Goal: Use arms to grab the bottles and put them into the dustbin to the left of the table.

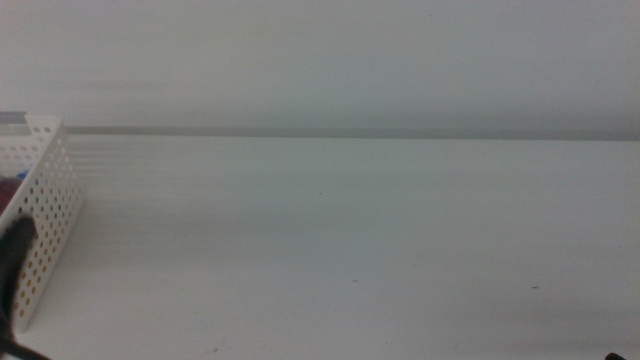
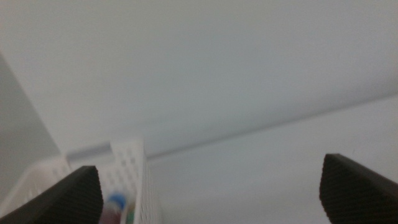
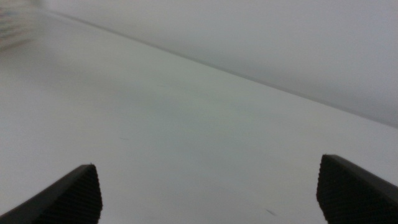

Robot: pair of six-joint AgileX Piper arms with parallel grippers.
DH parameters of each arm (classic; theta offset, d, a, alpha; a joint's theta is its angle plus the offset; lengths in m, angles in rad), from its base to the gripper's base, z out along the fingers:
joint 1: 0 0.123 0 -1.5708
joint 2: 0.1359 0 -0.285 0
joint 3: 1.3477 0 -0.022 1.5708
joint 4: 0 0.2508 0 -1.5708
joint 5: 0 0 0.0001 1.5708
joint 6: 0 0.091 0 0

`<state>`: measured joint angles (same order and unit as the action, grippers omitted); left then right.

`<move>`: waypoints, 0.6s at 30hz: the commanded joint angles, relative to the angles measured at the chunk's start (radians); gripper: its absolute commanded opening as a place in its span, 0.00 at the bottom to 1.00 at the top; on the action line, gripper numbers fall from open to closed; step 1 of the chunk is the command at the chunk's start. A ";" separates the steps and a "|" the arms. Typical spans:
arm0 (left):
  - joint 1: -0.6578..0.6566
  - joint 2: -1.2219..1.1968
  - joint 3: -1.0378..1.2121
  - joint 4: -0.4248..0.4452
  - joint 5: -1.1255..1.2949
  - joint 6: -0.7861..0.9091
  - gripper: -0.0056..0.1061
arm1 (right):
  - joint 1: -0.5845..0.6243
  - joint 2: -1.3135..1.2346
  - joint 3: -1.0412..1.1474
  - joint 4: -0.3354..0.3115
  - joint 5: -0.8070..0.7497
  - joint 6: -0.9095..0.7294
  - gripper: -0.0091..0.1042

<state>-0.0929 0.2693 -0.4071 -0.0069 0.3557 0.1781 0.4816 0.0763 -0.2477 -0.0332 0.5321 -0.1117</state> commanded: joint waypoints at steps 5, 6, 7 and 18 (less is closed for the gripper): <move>0.047 -0.108 0.213 -0.017 -0.064 -0.010 0.89 | -0.198 -0.111 0.138 -0.016 -0.092 -0.006 0.89; 0.052 -0.123 0.243 -0.024 -0.074 -0.010 0.89 | -0.223 -0.113 0.150 -0.009 -0.097 -0.004 0.89; 0.059 -0.145 0.271 -0.035 -0.088 -0.010 0.89 | -0.247 -0.113 0.161 -0.009 -0.104 -0.003 0.89; 0.074 -0.307 0.445 -0.054 -0.094 -0.010 0.89 | -0.371 -0.113 0.274 -0.009 -0.192 0.000 0.89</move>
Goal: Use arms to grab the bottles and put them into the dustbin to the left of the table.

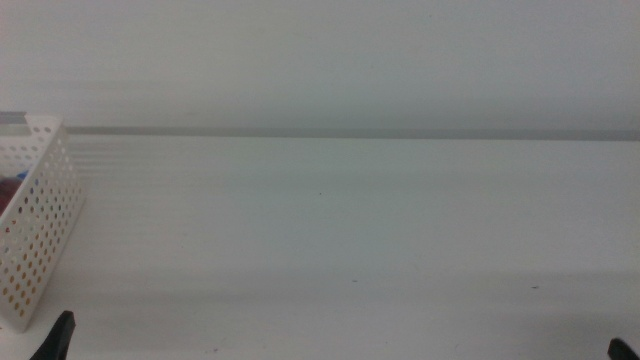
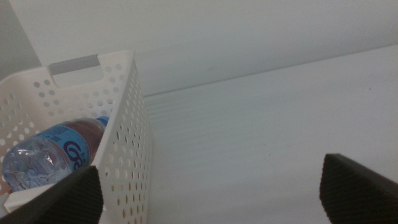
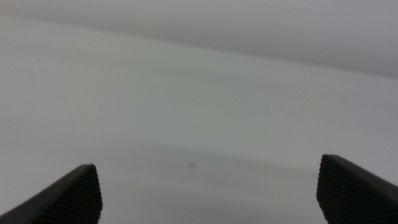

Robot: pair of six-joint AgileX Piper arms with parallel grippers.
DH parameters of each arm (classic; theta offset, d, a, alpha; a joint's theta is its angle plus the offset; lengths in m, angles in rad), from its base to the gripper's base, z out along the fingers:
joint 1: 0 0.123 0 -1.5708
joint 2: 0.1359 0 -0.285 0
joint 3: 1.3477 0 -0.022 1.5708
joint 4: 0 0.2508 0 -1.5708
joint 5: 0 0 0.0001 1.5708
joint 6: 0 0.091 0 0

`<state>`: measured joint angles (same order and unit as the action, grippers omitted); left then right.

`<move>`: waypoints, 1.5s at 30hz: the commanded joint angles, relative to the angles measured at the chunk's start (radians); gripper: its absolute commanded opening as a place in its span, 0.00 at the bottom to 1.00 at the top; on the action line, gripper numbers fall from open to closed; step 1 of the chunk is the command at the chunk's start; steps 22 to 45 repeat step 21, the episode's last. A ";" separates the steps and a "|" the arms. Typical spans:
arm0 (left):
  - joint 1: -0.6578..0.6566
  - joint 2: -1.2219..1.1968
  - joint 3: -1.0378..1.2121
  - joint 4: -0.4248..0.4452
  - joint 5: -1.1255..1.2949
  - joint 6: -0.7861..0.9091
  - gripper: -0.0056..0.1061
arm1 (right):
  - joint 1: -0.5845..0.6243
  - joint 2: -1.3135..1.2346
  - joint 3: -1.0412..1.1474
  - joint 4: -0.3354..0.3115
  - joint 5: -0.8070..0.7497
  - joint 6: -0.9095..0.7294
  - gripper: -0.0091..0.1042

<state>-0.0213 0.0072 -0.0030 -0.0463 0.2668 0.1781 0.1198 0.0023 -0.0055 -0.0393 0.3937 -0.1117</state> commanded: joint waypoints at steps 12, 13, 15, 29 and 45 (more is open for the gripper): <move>0.002 -0.044 0.041 -0.014 -0.029 -0.010 0.89 | -0.009 -0.039 0.043 -0.001 -0.064 0.002 0.89; 0.002 -0.044 0.041 -0.014 -0.033 -0.010 0.89 | -0.009 -0.039 0.043 -0.001 -0.064 0.002 0.89; 0.002 -0.044 0.041 -0.014 -0.037 -0.010 0.89 | -0.009 -0.039 0.043 -0.001 -0.064 0.002 0.89; 0.002 -0.044 0.041 -0.014 -0.042 -0.010 0.89 | -0.009 -0.039 0.043 -0.001 -0.064 0.002 0.89; 0.002 -0.044 0.041 -0.014 -0.042 -0.010 0.89 | -0.009 -0.039 0.043 -0.001 -0.064 0.002 0.89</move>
